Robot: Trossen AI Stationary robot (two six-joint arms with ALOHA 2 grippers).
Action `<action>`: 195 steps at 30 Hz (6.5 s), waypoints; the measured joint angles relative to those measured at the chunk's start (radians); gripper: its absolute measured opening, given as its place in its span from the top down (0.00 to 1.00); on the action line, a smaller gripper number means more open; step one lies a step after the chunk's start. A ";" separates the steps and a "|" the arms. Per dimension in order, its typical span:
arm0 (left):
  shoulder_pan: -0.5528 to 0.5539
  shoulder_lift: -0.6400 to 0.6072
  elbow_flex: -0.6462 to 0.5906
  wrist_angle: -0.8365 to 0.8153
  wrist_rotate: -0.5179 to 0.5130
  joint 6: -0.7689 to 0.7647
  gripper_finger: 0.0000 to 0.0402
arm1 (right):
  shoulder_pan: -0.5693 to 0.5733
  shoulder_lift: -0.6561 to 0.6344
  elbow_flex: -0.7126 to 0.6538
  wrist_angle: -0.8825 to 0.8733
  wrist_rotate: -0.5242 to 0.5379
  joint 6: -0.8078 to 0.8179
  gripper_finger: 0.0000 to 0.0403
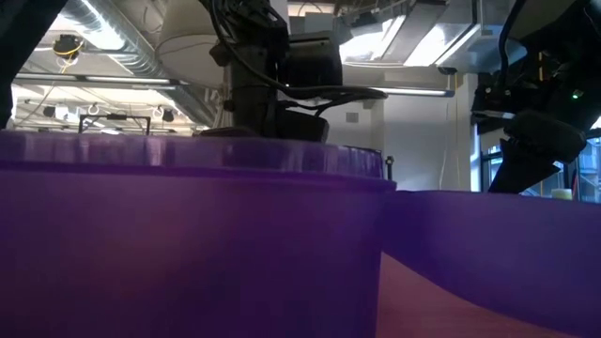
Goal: Pick & place school supplies into a supply box
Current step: Put the orange pencil into the violet supply box, then put the yellow pencil into the violet supply box
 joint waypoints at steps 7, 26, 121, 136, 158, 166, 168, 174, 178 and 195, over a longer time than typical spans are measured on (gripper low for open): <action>0.001 -0.002 0.000 0.003 -0.006 0.001 0.97 | 0.000 0.000 0.000 0.000 0.000 -0.019 0.74; -0.039 -0.265 -0.003 -0.077 -0.013 0.034 0.98 | 0.000 0.000 0.000 0.000 -0.015 -0.018 0.74; -0.343 -0.120 0.000 0.183 -0.166 1.037 0.92 | 0.000 0.000 0.000 0.018 -0.078 0.031 0.74; -0.343 -0.120 0.000 0.182 -0.134 0.941 0.92 | 0.000 0.000 0.000 0.018 -0.078 0.030 0.74; -0.351 -0.167 0.000 0.162 -0.226 0.791 0.77 | -0.004 0.000 0.041 0.032 -0.124 0.010 0.74; -0.317 -0.329 -0.017 0.050 -0.016 0.311 0.78 | -0.035 0.000 0.210 0.162 -0.132 -0.415 0.74; -0.326 -0.361 -0.060 0.056 -0.016 0.213 0.78 | -0.038 0.000 0.240 0.216 -0.124 -0.486 0.74; -0.352 -0.470 -0.262 0.232 -0.017 0.045 0.77 | -0.108 0.000 0.306 0.231 -0.144 -0.441 0.74; -0.358 -0.580 -0.415 0.426 -0.023 -0.029 0.78 | -0.200 0.008 0.334 0.196 -0.251 -0.406 0.74; -0.380 -0.839 -0.729 0.854 -0.090 -0.106 0.78 | -0.491 0.421 0.648 -0.111 -0.427 -0.385 0.74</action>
